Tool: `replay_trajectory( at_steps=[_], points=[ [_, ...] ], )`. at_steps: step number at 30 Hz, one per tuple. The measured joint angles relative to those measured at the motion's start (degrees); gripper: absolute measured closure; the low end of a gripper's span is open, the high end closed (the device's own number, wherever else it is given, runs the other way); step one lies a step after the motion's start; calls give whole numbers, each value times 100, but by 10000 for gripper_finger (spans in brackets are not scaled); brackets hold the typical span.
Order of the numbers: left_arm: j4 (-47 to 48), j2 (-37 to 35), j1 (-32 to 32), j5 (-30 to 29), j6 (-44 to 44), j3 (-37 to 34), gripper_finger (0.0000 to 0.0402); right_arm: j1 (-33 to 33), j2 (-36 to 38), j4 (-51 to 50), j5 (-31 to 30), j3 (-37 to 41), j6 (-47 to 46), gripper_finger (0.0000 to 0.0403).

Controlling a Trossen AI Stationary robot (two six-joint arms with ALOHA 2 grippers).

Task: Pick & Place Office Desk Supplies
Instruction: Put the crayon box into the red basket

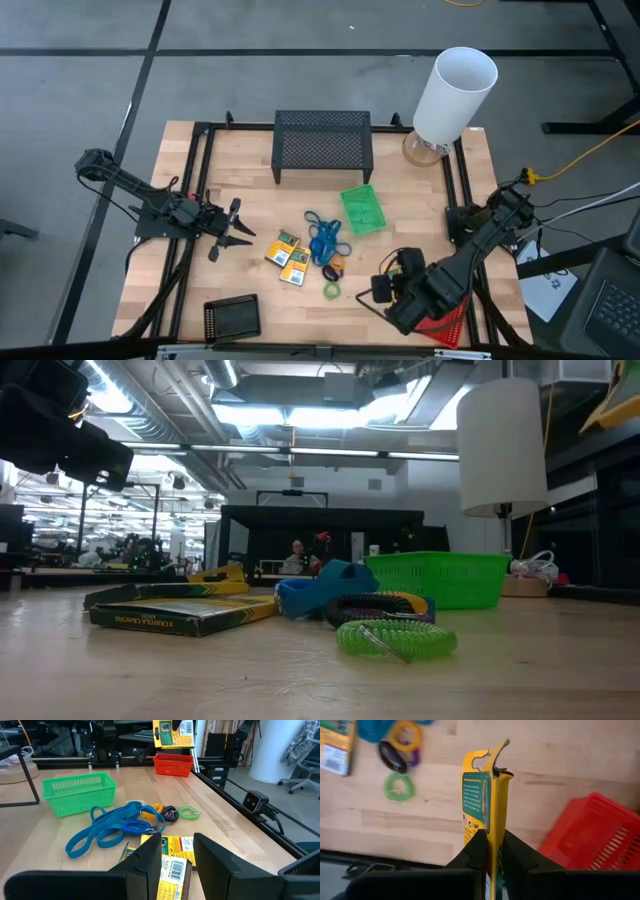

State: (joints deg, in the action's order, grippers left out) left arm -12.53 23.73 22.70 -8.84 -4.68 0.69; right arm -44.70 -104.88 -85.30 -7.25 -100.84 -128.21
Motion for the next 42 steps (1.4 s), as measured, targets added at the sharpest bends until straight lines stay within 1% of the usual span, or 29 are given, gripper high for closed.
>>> replay_trajectory(
  at_steps=[2,7,10,14,17,22,26,29,34,38,42],
  points=[
    [0,0,0,0,39,0,290,1,0,-111,236,0,9,370],
    [2,0,0,-1,61,0,290,-101,0,-512,1123,1,0,369],
    [-4,0,1,-26,85,0,290,-200,0,-455,1430,1,-24,369],
    [-7,0,0,-66,148,0,290,-375,0,-466,2075,1,-129,369],
    [-7,0,1,-66,149,0,290,-509,0,-469,2425,14,-208,369],
    [-7,0,0,-68,285,0,290,-618,0,-470,3015,262,-341,369],
    [-7,0,1,-68,295,-1,290,-704,-2,-476,3631,624,-452,369],
    [-7,0,2,-68,295,-2,290,-721,-2,-471,3860,833,-487,369],
    [-7,0,2,-68,297,0,290,-716,-2,-463,3919,1083,-487,369],
    [-7,0,0,-70,297,-1,290,-716,-2,-429,4100,1310,-487,369],
    [-4,0,0,-70,297,0,290,-700,-4,-203,4136,1546,-487,369]
  ],
)
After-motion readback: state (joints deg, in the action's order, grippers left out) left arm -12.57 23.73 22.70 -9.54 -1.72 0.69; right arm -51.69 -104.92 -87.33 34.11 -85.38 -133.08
